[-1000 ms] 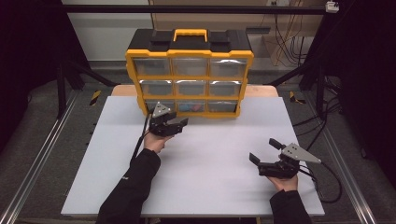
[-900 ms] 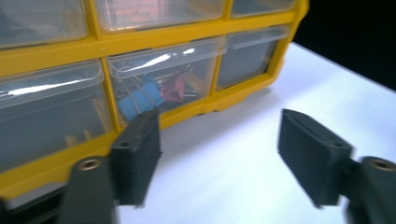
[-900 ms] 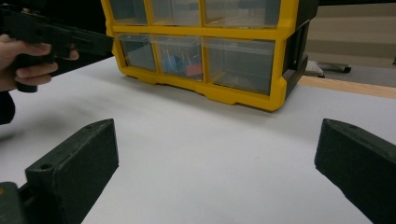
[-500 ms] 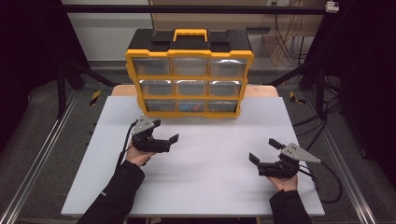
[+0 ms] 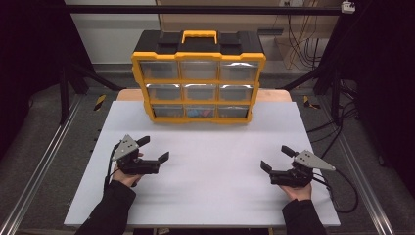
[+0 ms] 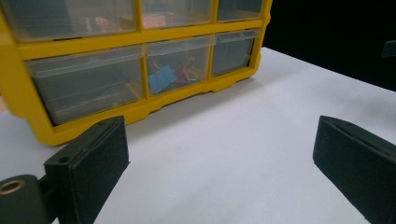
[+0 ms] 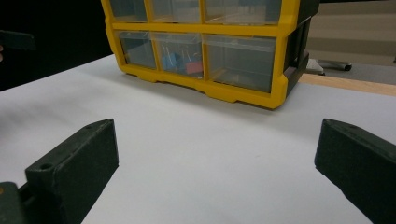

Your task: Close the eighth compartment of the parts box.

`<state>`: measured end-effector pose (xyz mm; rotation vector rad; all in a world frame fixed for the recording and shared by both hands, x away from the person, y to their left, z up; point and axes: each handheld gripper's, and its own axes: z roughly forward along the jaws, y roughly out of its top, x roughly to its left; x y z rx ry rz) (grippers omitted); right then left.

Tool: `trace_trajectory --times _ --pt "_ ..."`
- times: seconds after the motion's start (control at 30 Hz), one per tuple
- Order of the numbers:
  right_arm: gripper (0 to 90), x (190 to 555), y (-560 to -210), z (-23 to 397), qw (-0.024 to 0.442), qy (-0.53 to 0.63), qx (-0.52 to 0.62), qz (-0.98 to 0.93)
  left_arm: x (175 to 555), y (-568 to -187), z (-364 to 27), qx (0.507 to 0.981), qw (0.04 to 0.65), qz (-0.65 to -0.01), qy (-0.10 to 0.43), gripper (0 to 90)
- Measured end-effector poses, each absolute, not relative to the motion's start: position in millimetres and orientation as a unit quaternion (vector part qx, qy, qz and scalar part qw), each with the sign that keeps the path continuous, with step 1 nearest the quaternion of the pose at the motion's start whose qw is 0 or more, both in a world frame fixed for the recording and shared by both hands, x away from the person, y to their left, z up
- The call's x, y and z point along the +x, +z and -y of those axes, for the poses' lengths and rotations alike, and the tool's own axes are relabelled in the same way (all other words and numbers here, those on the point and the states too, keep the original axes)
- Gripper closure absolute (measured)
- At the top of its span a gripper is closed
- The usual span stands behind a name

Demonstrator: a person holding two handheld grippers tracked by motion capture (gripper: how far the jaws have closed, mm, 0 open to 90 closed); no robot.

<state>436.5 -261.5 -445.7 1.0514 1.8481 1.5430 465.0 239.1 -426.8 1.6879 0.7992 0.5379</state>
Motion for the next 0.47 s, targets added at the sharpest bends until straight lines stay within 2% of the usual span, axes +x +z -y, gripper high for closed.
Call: trace_trajectory --times 0.47 --pt "0.2 437.0 -446.0 261.3 0.255 0.567 0.386 -0.681 451.0 -434.7 -263.3 0.717 0.557 -0.338 0.249 2.8"
